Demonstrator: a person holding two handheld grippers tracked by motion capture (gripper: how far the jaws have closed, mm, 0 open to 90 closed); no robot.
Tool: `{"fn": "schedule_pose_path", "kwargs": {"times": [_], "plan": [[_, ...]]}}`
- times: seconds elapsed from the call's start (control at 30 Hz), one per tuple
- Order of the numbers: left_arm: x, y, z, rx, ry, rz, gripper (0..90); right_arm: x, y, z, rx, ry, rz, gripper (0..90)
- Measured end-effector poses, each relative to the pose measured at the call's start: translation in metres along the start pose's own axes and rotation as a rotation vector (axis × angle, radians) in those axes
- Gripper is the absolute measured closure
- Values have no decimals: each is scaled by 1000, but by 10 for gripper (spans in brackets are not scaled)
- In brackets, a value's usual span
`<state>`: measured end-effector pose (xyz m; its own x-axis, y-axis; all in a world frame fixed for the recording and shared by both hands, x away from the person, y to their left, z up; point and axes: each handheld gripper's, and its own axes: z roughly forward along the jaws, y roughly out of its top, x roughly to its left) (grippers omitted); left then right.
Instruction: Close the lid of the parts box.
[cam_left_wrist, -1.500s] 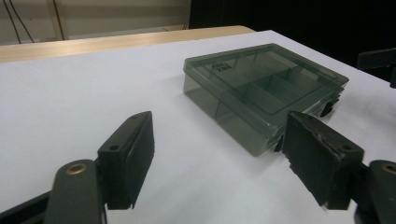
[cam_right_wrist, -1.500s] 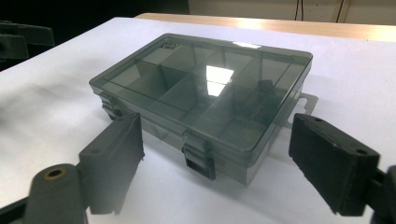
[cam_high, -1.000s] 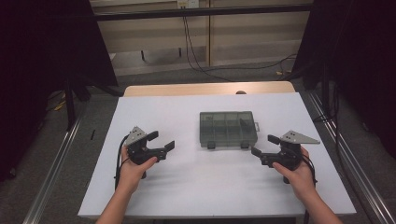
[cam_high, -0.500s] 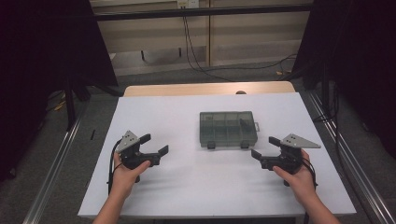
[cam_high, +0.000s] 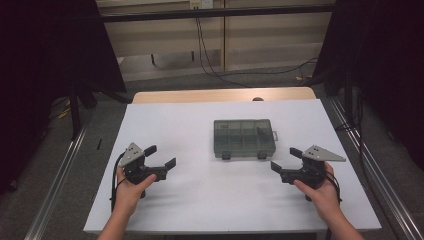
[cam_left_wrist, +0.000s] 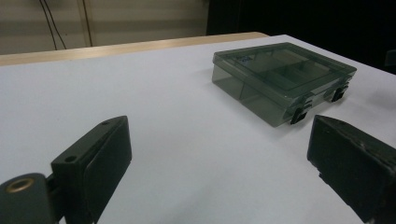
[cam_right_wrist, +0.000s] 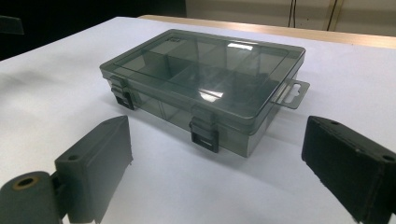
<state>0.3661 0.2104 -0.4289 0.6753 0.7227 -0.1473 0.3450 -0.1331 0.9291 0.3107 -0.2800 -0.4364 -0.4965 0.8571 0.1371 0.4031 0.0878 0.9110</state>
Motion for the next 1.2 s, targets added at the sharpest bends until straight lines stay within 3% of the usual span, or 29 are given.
{"fn": "schedule_pose_path", "kwargs": {"times": [1.2], "plan": [[4,-12,-25,-15,13,12,49,-1,-9,-16,-18,-10,-9,84]]}}
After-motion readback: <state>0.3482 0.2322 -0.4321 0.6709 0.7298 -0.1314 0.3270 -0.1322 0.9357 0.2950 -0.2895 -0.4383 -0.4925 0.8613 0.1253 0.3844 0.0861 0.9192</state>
